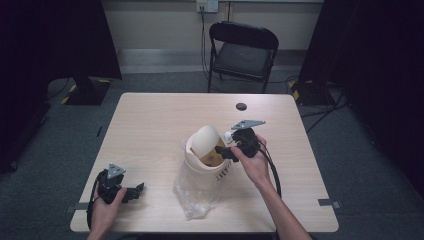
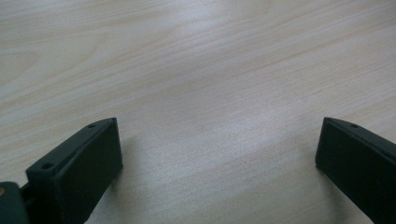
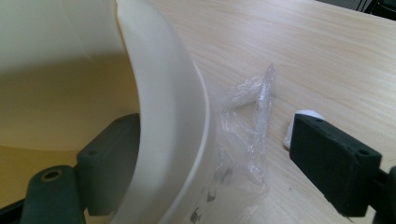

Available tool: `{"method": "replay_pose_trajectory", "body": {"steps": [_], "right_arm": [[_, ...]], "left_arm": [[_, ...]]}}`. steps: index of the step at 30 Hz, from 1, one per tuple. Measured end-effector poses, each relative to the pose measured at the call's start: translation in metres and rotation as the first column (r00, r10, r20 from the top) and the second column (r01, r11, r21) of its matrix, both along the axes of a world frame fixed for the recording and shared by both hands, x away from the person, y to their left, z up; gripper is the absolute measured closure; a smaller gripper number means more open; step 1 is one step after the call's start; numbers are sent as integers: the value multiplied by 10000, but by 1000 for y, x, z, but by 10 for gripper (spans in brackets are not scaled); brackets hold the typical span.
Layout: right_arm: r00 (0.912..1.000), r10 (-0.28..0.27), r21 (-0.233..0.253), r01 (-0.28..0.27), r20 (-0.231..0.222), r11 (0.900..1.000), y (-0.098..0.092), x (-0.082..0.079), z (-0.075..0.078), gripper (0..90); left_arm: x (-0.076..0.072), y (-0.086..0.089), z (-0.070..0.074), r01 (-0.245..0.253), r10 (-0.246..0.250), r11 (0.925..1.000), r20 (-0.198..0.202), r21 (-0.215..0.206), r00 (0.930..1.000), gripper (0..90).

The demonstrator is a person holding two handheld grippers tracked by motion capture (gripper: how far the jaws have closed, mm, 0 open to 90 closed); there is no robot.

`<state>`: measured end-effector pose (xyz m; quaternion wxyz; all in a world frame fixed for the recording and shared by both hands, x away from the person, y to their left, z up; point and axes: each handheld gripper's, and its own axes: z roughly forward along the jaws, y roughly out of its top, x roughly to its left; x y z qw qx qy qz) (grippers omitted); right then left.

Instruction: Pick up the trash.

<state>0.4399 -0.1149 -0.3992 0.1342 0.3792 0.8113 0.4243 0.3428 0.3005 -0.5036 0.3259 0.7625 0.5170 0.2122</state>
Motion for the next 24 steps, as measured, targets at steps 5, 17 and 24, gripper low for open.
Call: {"method": "replay_pose_trajectory", "body": {"steps": [5, 17, 24], "right_arm": [[9998, 209, 139, -208, -35, 9997, -1, -2, 2, 165], [9974, 301, 447, -330, 655, 9985, -26, -21, 26, 152], [9972, 32, 497, -70, 752, 9987, -41, -23, 34, 166]], "left_arm": [[0, 0, 0, -1, 1, 10000, -2, -1, 10000, 0], [0, 0, 0, -1, 1, 10000, -1, -2, 10000, 0], [0, 0, 0, -1, 1, 10000, -1, 0, 10000, 0]]}}
